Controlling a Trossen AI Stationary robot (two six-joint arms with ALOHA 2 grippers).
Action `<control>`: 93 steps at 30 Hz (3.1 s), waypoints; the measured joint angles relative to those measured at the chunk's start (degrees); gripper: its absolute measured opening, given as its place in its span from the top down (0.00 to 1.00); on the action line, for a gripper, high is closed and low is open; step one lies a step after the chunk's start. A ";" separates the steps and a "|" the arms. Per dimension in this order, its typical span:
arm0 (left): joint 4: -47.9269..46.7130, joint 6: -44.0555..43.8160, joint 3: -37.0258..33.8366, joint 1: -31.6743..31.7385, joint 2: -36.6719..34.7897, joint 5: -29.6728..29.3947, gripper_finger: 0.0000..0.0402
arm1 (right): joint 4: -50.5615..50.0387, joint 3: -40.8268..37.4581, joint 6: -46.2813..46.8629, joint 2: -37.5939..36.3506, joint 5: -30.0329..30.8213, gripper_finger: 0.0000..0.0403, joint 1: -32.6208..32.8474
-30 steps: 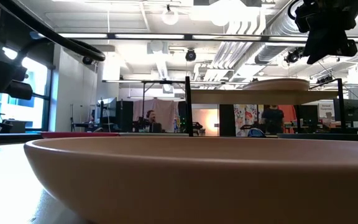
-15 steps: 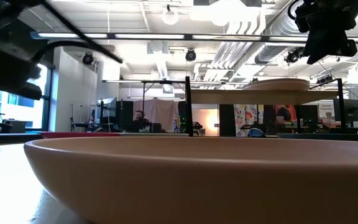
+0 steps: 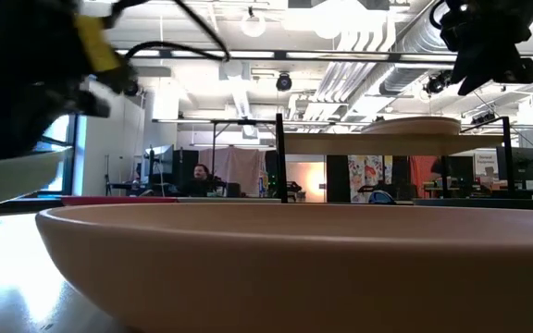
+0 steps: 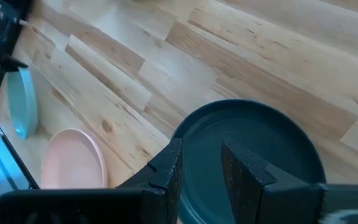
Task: Place and stack plates onto a shelf
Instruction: Stack the gray plate on top of the white plate
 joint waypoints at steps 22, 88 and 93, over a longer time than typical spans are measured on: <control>7.42 -21.22 12.09 17.89 -6.74 -13.40 1.00 | 15.25 -0.02 0.29 0.85 -0.05 0.79 0.01; 1.84 -28.86 16.26 28.01 -6.74 -14.22 1.00 | 40.85 0.00 -4.33 23.34 0.00 0.66 4.74; 4.01 -28.94 16.26 28.63 -6.74 -16.02 1.00 | 42.22 0.00 -3.15 24.58 2.64 0.66 5.75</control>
